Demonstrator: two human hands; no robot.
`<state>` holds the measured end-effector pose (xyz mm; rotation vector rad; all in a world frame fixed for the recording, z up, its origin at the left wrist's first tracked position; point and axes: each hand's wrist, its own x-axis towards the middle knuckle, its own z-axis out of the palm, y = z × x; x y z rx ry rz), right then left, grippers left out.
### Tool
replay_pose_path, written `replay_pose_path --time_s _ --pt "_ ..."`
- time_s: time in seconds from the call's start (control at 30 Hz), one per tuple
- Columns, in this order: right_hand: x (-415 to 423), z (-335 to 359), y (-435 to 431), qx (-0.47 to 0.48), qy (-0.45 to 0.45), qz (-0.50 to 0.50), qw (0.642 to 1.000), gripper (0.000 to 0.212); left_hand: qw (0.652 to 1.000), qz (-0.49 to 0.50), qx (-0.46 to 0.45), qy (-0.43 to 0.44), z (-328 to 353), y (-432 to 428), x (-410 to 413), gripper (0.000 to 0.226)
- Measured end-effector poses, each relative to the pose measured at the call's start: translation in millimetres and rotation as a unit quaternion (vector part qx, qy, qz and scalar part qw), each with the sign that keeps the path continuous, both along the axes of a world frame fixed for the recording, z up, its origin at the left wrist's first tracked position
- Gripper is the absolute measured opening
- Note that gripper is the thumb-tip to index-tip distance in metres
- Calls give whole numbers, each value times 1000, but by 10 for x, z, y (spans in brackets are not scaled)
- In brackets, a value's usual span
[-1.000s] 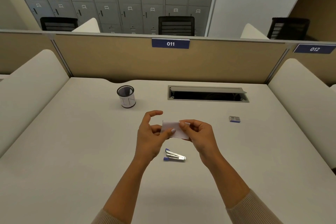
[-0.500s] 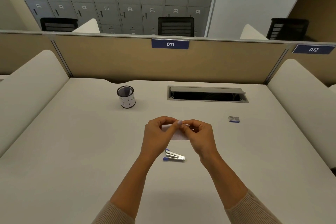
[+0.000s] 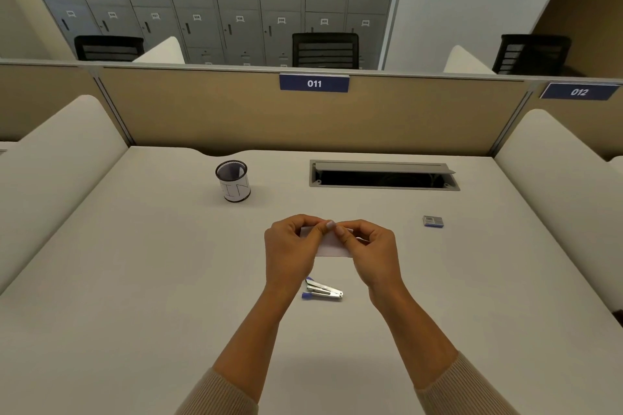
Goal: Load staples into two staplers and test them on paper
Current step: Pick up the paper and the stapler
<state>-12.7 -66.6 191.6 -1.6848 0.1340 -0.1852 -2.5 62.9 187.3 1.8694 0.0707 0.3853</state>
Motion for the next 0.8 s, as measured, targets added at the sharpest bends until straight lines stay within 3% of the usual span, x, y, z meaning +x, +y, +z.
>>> replay_pose_path --time_s 0.2,0.47,0.6,0.8 --pt "37 -35 -75 -7 25 -8 1000 6 1000 2 -15 -4 -17 119 36 8" --pt "116 -41 -27 5 20 -11 1000 15 998 12 -58 -1 -33 150 108 7" --pt "167 -39 -39 27 8 -26 999 15 993 -11 -113 43 -104 198 115 12" --pt "248 -229 16 35 11 30 999 20 986 -1 -147 84 -227 319 95 11"
